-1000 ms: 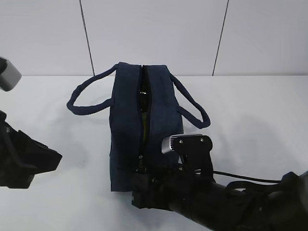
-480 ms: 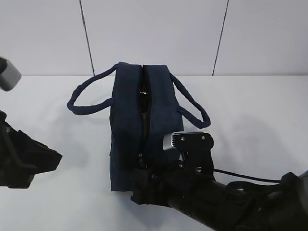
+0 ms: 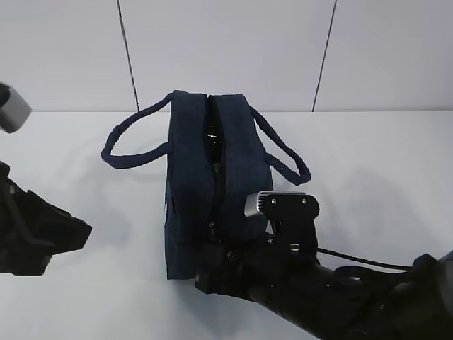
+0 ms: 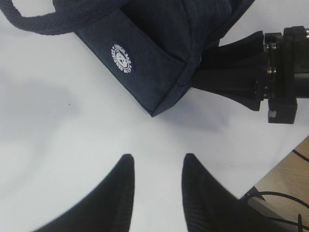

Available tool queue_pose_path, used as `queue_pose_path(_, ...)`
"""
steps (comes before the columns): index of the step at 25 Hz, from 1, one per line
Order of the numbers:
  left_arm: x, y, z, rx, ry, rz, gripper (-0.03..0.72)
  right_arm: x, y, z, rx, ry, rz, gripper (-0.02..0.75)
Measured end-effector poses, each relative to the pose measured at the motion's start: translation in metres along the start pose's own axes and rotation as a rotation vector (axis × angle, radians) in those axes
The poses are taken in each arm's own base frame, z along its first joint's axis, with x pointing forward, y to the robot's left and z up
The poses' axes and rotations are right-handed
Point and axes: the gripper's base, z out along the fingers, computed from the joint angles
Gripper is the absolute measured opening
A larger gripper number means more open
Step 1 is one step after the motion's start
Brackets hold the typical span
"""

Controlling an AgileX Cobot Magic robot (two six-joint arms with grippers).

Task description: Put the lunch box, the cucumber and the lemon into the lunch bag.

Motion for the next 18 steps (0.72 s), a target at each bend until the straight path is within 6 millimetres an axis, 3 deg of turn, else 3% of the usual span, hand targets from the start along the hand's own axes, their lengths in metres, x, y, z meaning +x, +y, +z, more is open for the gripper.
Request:
queue_pose_path(12, -0.0009, 0.0, 0.0, 0.0, -0.01, 0.0, 0.241, -0.0001, -0.0003, 0.0, 0.003, -0.002, 0.003, 0.06)
queue_pose_path(18, -0.0009, 0.0, 0.0, 0.0, -0.01, 0.0, 0.241, 0.0061, -0.0034, -0.0054, -0.003, 0.02, -0.018, -0.008)
